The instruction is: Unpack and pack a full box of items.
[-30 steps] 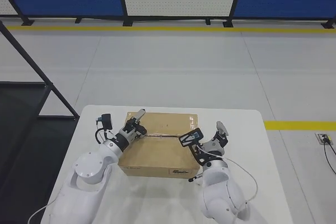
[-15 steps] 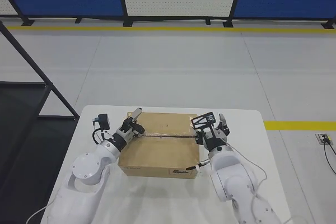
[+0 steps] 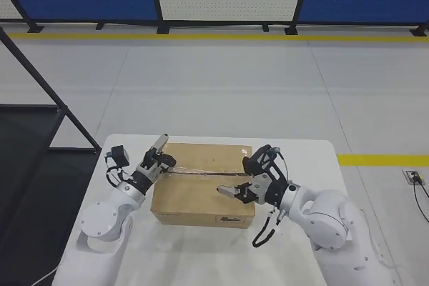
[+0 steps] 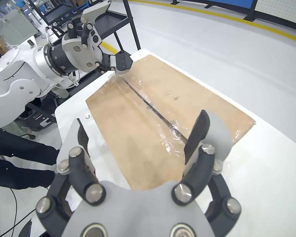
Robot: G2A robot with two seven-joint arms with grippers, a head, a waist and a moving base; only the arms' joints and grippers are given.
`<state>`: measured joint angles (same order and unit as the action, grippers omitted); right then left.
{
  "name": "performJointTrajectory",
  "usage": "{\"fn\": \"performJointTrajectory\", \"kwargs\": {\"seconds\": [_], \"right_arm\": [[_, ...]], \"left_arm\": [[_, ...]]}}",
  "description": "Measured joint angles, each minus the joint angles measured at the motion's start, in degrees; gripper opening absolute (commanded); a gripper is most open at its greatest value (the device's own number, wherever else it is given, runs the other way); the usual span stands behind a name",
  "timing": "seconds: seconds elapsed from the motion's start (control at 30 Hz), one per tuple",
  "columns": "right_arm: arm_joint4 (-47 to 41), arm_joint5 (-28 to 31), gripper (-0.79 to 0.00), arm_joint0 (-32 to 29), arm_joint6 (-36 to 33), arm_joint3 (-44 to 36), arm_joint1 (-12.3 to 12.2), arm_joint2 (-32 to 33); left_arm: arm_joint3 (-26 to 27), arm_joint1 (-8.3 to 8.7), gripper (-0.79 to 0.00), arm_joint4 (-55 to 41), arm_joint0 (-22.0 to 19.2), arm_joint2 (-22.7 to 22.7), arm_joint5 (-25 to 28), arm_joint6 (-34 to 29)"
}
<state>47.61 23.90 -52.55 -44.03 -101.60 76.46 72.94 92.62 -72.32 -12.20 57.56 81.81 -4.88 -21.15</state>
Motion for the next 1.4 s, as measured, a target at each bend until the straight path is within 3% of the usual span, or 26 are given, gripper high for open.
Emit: {"fn": "performJointTrajectory", "kwargs": {"seconds": [0.23,0.27,0.3,0.5,0.63,0.83,0.97,1.1,1.4], "right_arm": [[-1.3,0.8,0.0,-0.1,1.1,0.9,0.1,-1.2],[-1.7,0.7,-0.52,0.2,1.2,1.5,0.2,-2.0],[-2.8,0.0,-0.785,1.1,1.2,2.5,0.4,-3.0],[-18.5,-10.3,-0.785,9.1,-5.5,11.9,1.8,-6.1],[-27.7,-14.5,-0.785,11.4,-5.4,14.8,2.2,-5.9],[-23.9,-14.2,-0.785,11.1,-5.0,14.3,2.2,-6.6],[-19.5,-22.3,-0.785,12.9,-3.2,15.4,3.1,-11.5],[-20.9,-31.4,-0.785,17.3,-2.5,20.8,4.7,-15.6],[-21.4,-38.6,-0.785,23.9,-6.0,29.4,6.5,-20.3]], "left_arm": [[0.0,0.0,0.0,0.0,0.0,0.0,0.0,0.0],[0.0,0.0,0.0,0.0,0.0,0.0,0.0,0.0],[0.0,-0.01,0.0,0.0,0.2,0.0,0.1,0.1],[-0.1,0.11,0.0,0.4,0.9,-0.1,1.1,-0.6],[1.0,0.3,0.0,0.4,1.8,0.4,3.0,-2.1],[1.4,0.33,0.0,0.2,2.1,0.7,3.2,-2.1],[1.7,0.34,0.0,0.7,2.5,0.6,3.3,-1.7],[1.5,0.38,0.0,2.7,2.6,0.3,3.0,0.0],[0.0,0.36,0.0,3.2,2.7,-0.1,3.6,1.0]]}}
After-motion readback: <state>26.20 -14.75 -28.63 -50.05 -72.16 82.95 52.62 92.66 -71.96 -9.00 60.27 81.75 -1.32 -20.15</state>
